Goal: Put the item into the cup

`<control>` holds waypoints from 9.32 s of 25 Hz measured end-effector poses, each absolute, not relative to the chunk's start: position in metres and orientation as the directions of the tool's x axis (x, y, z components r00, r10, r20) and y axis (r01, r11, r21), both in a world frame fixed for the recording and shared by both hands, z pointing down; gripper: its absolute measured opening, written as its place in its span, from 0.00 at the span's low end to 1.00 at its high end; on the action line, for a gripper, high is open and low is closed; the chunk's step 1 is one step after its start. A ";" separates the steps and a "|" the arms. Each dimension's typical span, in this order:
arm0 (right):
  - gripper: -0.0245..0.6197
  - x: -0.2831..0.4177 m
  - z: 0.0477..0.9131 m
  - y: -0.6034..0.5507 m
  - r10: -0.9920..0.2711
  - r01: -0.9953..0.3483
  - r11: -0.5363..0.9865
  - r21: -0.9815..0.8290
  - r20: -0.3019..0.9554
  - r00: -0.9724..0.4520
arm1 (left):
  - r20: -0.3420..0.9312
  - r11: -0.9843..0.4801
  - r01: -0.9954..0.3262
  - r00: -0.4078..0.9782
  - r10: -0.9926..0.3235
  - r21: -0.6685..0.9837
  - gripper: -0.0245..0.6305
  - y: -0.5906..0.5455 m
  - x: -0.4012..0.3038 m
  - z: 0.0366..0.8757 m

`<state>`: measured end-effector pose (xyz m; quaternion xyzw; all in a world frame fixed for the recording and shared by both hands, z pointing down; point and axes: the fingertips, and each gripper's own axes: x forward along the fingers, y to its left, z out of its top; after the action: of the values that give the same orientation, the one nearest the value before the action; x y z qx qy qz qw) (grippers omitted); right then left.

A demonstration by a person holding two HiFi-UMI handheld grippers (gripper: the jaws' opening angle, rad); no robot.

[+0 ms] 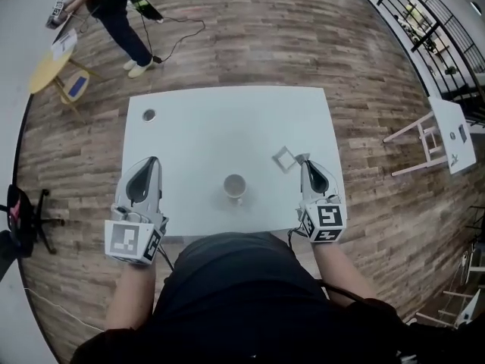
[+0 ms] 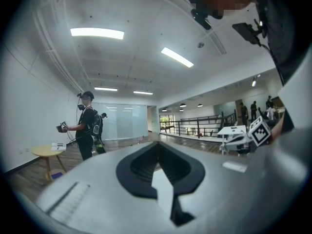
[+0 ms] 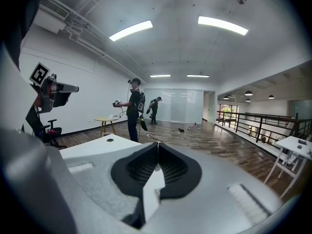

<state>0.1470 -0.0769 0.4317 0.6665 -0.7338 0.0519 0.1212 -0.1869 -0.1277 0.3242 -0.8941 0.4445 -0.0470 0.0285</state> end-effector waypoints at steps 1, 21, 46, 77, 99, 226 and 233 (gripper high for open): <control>0.05 0.145 0.431 -0.078 -0.965 -0.990 0.115 0.086 0.246 -0.091 | 0.059 -0.598 -0.796 0.595 -0.802 -0.093 0.04 -0.126 -0.189 0.324; 0.05 0.118 0.431 -0.090 -0.943 -0.968 0.236 0.086 0.259 -0.207 | 0.060 -0.522 -0.847 0.518 -0.853 -0.102 0.04 -0.112 -0.212 0.320; 0.05 0.072 0.442 -0.097 -0.893 -0.920 0.388 0.058 0.269 -0.360 | 0.091 -0.415 -0.892 0.405 -0.910 -0.178 0.04 -0.082 -0.244 0.324; 0.05 0.002 0.436 -0.106 -0.812 -0.831 0.554 0.051 0.257 -0.525 | 0.071 -0.321 -0.937 0.314 -0.947 -0.135 0.04 -0.070 -0.280 0.324; 0.05 -0.002 0.449 -0.097 -0.789 -0.820 0.571 0.037 0.301 -0.536 | 0.109 -0.377 -0.920 0.366 -0.924 -0.103 0.04 -0.084 -0.267 0.337; 0.17 -0.007 0.512 -0.078 -0.786 -0.880 0.466 -0.087 0.416 -0.457 | 0.300 -0.558 -0.829 0.524 -0.797 -0.037 0.04 -0.117 -0.229 0.390; 0.17 0.006 0.502 -0.081 -0.813 -0.899 0.432 -0.074 0.399 -0.424 | 0.290 -0.575 -0.817 0.541 -0.789 -0.041 0.04 -0.124 -0.220 0.388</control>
<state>0.0061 -0.0808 0.5021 0.5144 -0.8321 0.1395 0.1534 -0.2202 -0.1245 0.3884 -0.8764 0.4583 -0.1397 -0.0494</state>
